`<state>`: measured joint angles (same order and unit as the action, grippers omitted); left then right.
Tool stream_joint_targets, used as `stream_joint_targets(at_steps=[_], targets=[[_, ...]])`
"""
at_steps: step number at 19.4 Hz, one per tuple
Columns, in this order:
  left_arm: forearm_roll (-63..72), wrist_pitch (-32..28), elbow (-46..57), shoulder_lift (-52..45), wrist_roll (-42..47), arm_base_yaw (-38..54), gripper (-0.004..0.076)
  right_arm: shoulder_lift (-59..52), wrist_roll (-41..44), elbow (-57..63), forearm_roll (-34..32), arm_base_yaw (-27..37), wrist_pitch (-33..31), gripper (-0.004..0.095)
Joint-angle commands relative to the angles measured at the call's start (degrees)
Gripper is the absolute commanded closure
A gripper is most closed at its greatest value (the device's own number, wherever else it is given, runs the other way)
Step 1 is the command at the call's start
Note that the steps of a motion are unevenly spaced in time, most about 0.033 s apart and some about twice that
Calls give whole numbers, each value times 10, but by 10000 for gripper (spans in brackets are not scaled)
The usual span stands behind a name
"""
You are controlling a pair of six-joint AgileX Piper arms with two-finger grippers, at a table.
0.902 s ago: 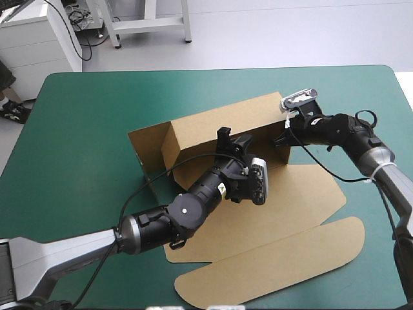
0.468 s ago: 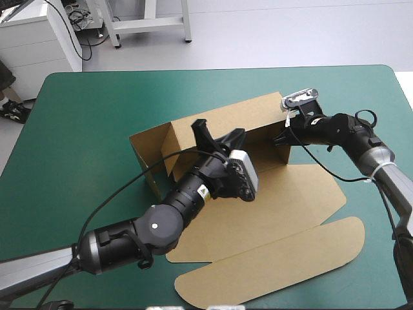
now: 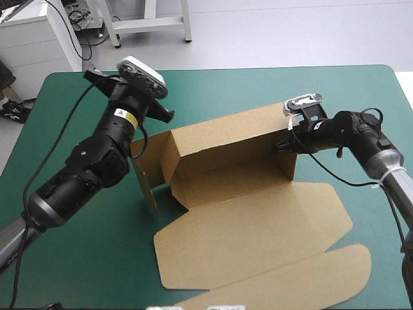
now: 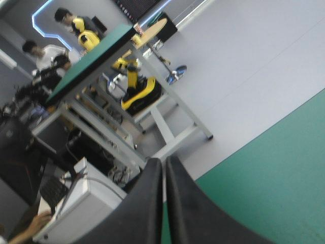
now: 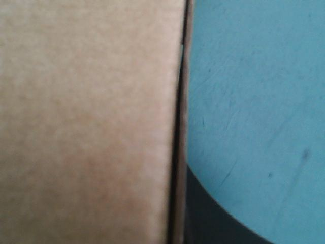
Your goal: Fold the box
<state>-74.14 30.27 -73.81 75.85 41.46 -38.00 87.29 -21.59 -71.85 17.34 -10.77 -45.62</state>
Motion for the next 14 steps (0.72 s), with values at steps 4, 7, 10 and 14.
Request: stream_joint_targets(at_steps=[4, 7, 10, 14], targets=[[266, 3, -21, -19, -180, 149, 715, -78, 93, -11, -32, -2, -115, 908], [426, 49, -21, -19, -277, 231, 715, -70, 110, -63, -40, -2, -201, 908], [568, 98, -21, -19, -379, 302, 715, -45, 142, -145, -56, -2, -263, 908], [668, 159, -21, -17, -431, 394, 715, 10, 154, -211, -23, -2, -263, 908]])
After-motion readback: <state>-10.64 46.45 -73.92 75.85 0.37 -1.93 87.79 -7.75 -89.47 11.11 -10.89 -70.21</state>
